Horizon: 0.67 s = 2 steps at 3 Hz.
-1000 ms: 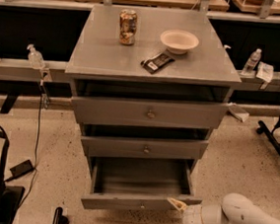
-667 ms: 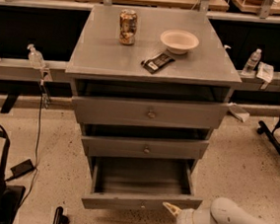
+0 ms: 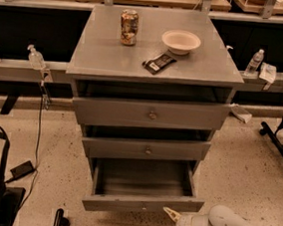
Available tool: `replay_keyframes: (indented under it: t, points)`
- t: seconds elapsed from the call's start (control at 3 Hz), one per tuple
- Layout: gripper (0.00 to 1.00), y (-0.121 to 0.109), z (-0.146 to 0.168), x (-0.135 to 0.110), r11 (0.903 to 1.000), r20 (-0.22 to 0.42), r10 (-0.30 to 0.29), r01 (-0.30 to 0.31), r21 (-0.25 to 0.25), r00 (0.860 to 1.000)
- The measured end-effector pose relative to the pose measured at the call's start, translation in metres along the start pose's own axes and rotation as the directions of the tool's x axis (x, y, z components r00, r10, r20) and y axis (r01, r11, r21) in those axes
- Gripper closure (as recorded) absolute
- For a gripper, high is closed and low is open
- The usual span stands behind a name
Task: Close bottom drawer
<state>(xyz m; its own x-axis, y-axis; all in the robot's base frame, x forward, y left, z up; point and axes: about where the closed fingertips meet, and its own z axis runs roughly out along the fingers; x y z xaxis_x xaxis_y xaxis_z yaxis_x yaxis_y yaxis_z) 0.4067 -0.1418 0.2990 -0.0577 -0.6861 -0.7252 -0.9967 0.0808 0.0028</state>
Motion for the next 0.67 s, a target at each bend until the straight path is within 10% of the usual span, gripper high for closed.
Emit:
replay_keyframes:
  t: [0.33, 0.67]
  points:
    - [0.02, -0.004, 0.011, 0.011, 0.9996, -0.035, -0.024, 0.023, -0.016, 0.999]
    - [0.24, -0.014, 0.025, 0.030, 0.9986, -0.079, -0.051, 0.050, -0.014, 0.996]
